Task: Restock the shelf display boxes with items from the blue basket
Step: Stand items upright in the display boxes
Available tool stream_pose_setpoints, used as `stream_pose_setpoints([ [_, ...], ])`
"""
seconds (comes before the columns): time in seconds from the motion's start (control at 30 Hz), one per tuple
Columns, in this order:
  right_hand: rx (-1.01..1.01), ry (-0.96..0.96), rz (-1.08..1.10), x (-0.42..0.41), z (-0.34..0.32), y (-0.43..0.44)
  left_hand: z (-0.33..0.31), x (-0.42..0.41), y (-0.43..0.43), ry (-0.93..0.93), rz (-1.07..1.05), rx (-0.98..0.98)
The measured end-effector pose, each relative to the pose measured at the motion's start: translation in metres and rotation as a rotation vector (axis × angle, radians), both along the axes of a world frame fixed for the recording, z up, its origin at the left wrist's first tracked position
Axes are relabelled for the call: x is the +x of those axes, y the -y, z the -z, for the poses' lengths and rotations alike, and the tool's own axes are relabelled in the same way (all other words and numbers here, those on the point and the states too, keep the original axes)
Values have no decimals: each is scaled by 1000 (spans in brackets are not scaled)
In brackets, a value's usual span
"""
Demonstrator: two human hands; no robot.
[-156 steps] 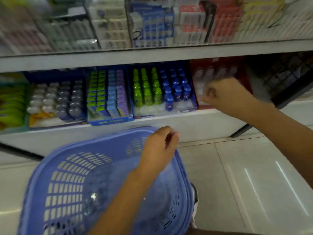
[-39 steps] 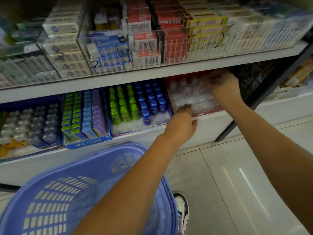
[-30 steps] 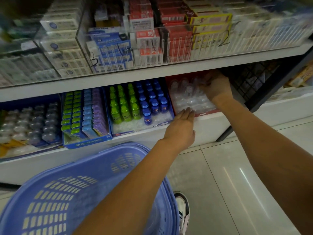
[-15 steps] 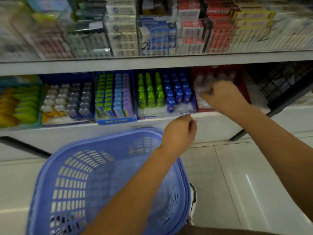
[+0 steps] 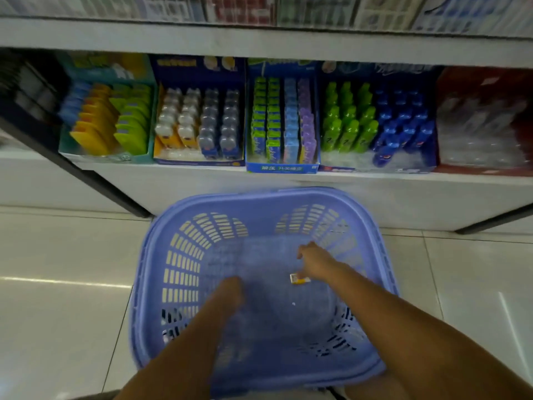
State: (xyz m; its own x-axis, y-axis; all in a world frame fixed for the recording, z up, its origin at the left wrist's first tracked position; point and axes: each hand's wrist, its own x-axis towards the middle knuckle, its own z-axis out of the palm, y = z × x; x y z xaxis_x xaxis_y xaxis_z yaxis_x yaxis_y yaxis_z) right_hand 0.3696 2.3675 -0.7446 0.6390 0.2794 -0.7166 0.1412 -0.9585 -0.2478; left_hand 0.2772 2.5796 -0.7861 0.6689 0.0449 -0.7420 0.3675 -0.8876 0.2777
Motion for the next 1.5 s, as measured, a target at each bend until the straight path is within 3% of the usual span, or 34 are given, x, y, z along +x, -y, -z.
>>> stream_pose_setpoints([
  [0.1, -132, 7, -23, -17, 36, -4, 9, -3, -9, 10, -37, 1],
  [0.2, -131, 38, 13, -24, 52, -9, 14, -1, -9, 8, -73, -53],
  [0.33, -25, 35, 87, -20, 48, -19, 10, 8, -8, -9, -159, -82],
  [0.43, 83, -20, 133, -12, 29, -33, -12, 25, 4, 184, -173, -298],
  [0.53, 216, -19, 178, -4, -12, -42, -43, 41, 11, 322, -233, -528],
  [0.67, 437, 159, 334, 0, -69, -33, -91, 60, 13, 386, -264, -717],
  [0.77, 605, 252, 401, -8, -106, -34, -129, 66, 9, 477, -282, -781],
  [0.93, 1084, 434, 713, -7, -169, -56, -193, 70, -4, 679, -434, -878],
  [1.1, 1222, 530, 574, 13, -212, -98, -236, 74, -26, 940, -522, -821],
  [1.23, 1085, 575, 335, 43, -234, -136, -243, 76, -52, 1020, -661, -919],
  [1.33, 947, 602, 179, 62, -237, -165, -234, 83, -72, 1069, -642, -677],
  [1.43, 811, 698, 78, 76, -227, -184, -217, 91, -84, 913, -443, -272],
  [1.5, 737, 758, 2, 83, -218, -188, -206, 89, -87, 839, -287, -150],
])
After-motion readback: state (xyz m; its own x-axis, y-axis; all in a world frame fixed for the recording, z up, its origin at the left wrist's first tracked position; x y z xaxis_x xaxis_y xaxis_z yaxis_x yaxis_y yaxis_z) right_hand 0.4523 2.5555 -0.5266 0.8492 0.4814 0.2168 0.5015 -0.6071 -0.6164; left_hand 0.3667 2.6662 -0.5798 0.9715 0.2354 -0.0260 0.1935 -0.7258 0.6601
